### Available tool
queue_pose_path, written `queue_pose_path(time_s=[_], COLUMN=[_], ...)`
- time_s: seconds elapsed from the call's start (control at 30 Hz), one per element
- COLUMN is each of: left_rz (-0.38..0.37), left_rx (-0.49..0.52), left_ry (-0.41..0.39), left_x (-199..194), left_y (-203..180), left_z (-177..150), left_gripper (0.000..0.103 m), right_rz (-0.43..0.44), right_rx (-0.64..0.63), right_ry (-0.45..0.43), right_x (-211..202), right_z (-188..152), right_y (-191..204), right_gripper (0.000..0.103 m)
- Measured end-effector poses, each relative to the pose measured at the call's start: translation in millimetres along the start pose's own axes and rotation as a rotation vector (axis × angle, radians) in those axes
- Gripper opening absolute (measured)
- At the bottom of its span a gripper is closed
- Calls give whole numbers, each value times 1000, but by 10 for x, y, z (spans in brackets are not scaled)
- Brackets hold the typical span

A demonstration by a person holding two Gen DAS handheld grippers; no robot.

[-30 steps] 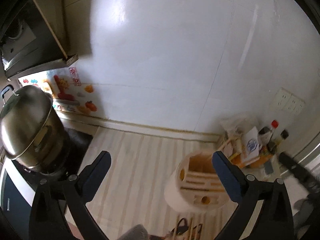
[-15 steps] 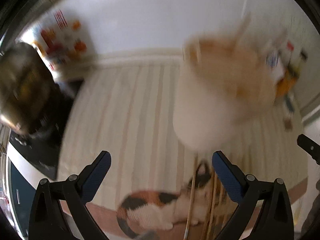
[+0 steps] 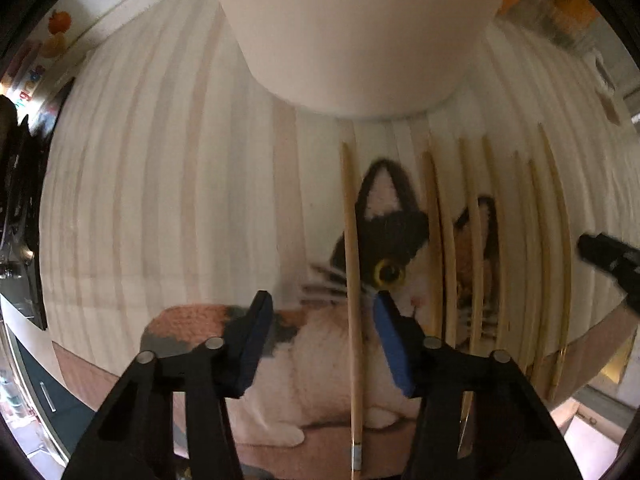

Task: Organize utensils
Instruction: 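Lower the left tool onto a chopstick and close it while the right tool grasps another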

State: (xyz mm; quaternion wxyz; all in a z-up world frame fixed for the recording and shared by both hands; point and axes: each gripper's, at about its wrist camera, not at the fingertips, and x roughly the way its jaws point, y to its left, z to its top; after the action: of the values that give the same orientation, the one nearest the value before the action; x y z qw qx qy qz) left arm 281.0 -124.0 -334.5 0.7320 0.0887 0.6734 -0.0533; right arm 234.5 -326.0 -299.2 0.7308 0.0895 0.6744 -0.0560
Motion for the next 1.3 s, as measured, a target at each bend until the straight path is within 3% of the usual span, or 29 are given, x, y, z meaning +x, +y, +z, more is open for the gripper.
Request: queue_pose_path(time_s=[0.03,0.07,0.17,0.23,0.3,0.33,0.47,0.77,1.03,1.3], left_rz=[-9,-21,-25,-29,-52,-59,-76,-31,-19,-29], left_rx=[-3,-11,-53,-108,-180,-204,-261,-190,-173,-168], left_ry=[-2,-4,0,11,36,45,69,48,39,42], left_x=[0,-9,-6,-4,20,8,14,6,63,-12], left_y=[-7,2,54,176,375,468,696,582,299,530], left_z=[5,23,31,30,-1,-16,-151,-223,-166,-164], left_gripper=[32,15,5,5,5,4,4,5,5,5], right_rz=[-6,-16,-42,-59,-113,-129,-104,-65,-120,-142], right_rx=[-7,-16,-45,-80,-124,-137,-135,-91,-124,-139], right_ry=[9,18,41,32,25,20,51,125,168,161], right_x=[36,83,195,195,210,214,212,212,322,397], right_z=[8,11,20,16,-14,-39,-228,-503,-64,-7], right_y=[10,21,58,112,155,167,70,-154,68,210], right_gripper=[35,35,35,29,11,8,7,7,8,8])
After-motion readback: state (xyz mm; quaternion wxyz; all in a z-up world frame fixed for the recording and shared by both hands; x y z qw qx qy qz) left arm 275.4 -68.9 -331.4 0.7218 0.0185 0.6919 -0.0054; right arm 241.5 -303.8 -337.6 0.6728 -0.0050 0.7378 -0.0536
